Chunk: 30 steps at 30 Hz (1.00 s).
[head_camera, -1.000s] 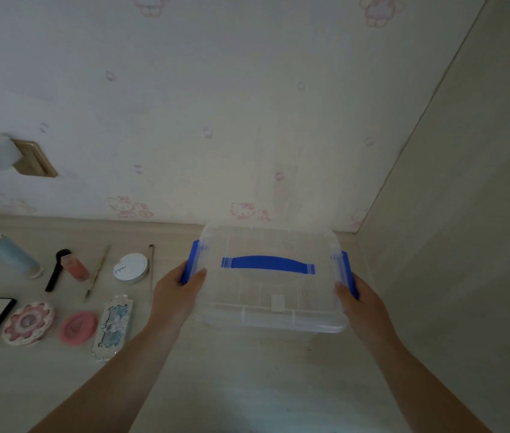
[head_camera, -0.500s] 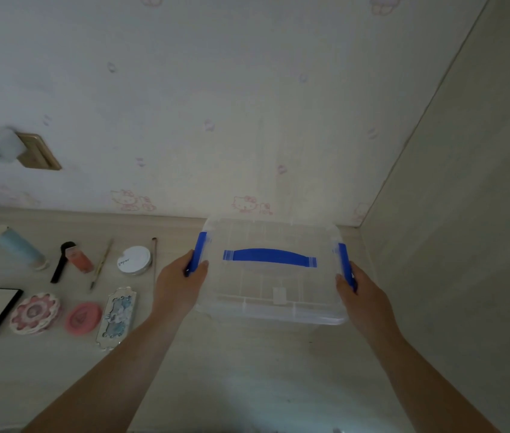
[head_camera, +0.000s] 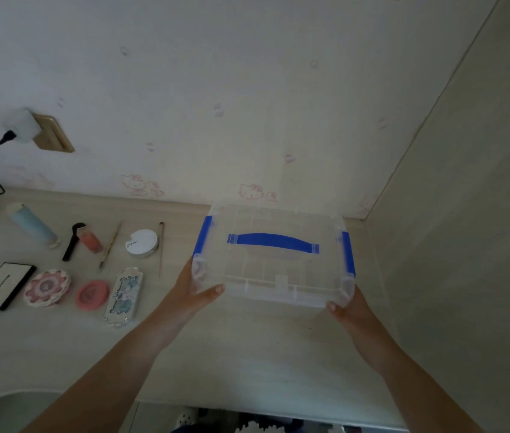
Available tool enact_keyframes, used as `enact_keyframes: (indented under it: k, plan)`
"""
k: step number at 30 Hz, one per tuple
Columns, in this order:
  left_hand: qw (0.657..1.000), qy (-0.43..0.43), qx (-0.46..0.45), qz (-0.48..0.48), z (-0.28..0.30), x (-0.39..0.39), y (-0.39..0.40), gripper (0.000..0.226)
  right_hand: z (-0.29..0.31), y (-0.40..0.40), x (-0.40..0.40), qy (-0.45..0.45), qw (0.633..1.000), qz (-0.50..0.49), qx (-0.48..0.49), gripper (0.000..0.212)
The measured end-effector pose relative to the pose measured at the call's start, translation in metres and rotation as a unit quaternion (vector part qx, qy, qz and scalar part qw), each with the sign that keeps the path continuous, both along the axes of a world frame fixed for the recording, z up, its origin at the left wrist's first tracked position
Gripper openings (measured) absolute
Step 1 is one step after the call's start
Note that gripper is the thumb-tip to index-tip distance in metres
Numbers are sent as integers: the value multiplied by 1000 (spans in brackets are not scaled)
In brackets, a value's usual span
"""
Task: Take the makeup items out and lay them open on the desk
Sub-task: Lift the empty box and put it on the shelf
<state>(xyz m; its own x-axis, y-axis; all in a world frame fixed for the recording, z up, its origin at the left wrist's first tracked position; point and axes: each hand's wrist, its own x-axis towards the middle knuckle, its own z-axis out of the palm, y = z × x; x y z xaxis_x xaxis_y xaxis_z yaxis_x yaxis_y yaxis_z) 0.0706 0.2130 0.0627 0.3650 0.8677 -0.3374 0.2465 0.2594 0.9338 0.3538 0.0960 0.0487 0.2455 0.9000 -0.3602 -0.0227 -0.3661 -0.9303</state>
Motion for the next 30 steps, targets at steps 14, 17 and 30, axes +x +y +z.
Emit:
enact_keyframes:
  k: [14, 17, 30]
  plan:
    - [991, -52, 120, 17, 34, -5, -24, 78, 24, -6, -28, -61, 990, -63, 109, 89]
    - [981, -95, 160, 54, 53, 1, -19, 70, 46, -3, -36, -54, 982, -94, 157, 82]
    - [909, -229, 346, 44, 201, -23, -34, 71, 216, -28, -57, -179, 893, -70, 408, 78]
